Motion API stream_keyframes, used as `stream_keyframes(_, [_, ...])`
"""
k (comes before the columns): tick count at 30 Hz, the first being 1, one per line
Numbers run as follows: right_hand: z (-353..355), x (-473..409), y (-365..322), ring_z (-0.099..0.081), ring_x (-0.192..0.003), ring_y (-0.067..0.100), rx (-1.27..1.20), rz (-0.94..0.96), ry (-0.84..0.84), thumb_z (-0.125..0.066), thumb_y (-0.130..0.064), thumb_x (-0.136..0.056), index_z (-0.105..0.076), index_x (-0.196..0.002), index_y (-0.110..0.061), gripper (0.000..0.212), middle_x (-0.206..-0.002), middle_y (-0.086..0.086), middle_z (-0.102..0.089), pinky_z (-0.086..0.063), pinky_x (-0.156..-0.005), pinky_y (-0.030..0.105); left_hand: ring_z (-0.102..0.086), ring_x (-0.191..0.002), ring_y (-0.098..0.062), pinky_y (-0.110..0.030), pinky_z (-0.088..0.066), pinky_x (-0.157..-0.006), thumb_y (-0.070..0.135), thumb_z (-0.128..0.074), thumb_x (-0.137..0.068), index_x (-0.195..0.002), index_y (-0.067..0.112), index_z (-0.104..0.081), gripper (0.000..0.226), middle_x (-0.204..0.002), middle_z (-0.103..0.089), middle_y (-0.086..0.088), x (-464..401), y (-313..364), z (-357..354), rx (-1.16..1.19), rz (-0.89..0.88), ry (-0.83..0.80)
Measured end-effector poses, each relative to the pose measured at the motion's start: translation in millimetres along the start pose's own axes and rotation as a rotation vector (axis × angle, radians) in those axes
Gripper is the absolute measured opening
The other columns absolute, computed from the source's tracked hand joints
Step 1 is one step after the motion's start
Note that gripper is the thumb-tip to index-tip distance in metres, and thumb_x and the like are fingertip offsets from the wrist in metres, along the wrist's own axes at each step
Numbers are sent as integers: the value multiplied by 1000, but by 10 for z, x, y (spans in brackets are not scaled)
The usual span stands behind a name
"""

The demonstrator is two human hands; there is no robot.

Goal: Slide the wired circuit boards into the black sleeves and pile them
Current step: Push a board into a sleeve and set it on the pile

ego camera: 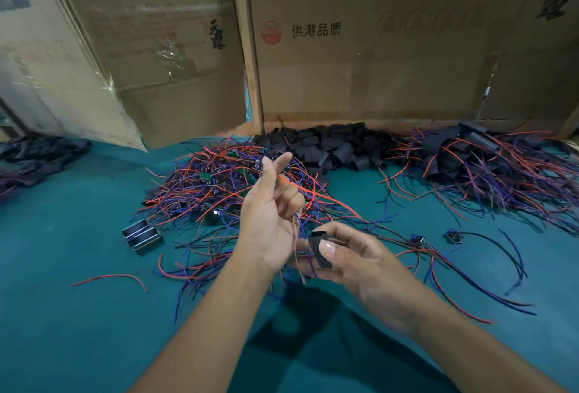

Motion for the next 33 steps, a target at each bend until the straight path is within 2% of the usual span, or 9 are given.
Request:
stream_keyframes(2, [-20, 25, -46, -65, -96, 38, -26, -11, -38, -69, -25, -81, -58, -101, -5, 30, -105, 22, -66, -54, -92, 43, -24, -46, -6, -18, -28, -44, 16, -53, -99, -118, 4, -62, 24, -59, -25, 8, -8, 2, 36, -8, -8, 0])
stream_keyframes(4, [-74, 60, -92, -64, -93, 37, -49, -30, -96, -69, -28, -80, -61, -99, -8, 28, -104, 22, -65, -55, -84, 42, -26, -50, -9, -19, -30, -48, -7, -42, -88, -118, 4, -59, 36, -63, -33, 5, 11, -31, 22, -18, 19, -22])
stream_keyframes(8, [-158, 91, -122, -63, -89, 33, -84, -61, -148, -65, -26, -83, -61, -101, -3, 30, -103, 21, -64, -55, -76, 38, -31, -51, -8, -18, -29, -48, -20, -31, -83, -115, 4, -58, 48, -64, -43, 4, 53, -52, -13, -91, -10, -15])
stream_keyframes(15, [-152, 82, -119, -63, -81, 29, -66, -62, -152, -61, -24, -87, -59, -104, 7, 35, -94, 17, -64, -53, -74, 34, -22, -43, -5, -17, -22, -41, 6, -47, -100, -102, 2, -61, 15, -55, -24, 7, 42, -113, 9, -34, 45, 39])
stream_keyframes(20, [-125, 74, -112, -62, -82, 29, -69, -69, -159, -61, -24, -88, -62, -103, 3, 31, -96, 18, -63, -53, -74, 34, -23, -39, -6, -18, -25, -36, 34, -48, -102, -79, 8, -55, 36, -53, -25, 7, 9, -148, 91, 177, 137, 81])
stream_keyframes(25, [-69, 55, -123, -63, -80, 27, -76, -55, -144, -64, -26, -85, -62, -103, 5, 36, -95, 18, -65, -53, -73, 33, -32, -43, -9, -19, -34, -40, 36, -52, -100, -75, 12, -53, 35, -56, -35, 4, 27, -176, 123, 161, 184, 106])
stream_keyframes(28, [48, 43, -192, -62, -77, 27, -91, -33, -92, -66, -26, -85, -59, -103, 11, 42, -94, 20, -65, -53, -72, 30, -63, -65, -13, -22, -54, -59, 20, -57, -93, -96, 10, -62, 12, -79, -65, -1, 70, -208, 50, 4, 235, -9])
stream_keyframes(31, [188, 48, -305, -59, -73, 25, -88, -11, -60, -65, -26, -85, -63, -101, 7, 37, -91, 20, -64, -52, -70, 27, -70, -103, -13, -28, -60, -79, 17, -52, -93, -130, 2, -58, 40, -125, -69, -7, 100, -251, 17, -136, 252, -117])
stream_keyframes(33, [257, 53, -352, -58, -71, 23, -72, -7, -62, -64, -26, -86, -63, -102, 7, 37, -90, 19, -63, -52, -69, 27, -69, -107, -13, -26, -59, -80, 21, -53, -91, -133, 2, -56, 46, -130, -67, -7, 154, -299, -31, -200, 285, -180])
Point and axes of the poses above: each hand's wrist, its own x-axis away from the middle knuckle, its own z-axis out of the back of the hand, y = z × x, the point moved 6 cm from there along -x, towards the middle knuckle
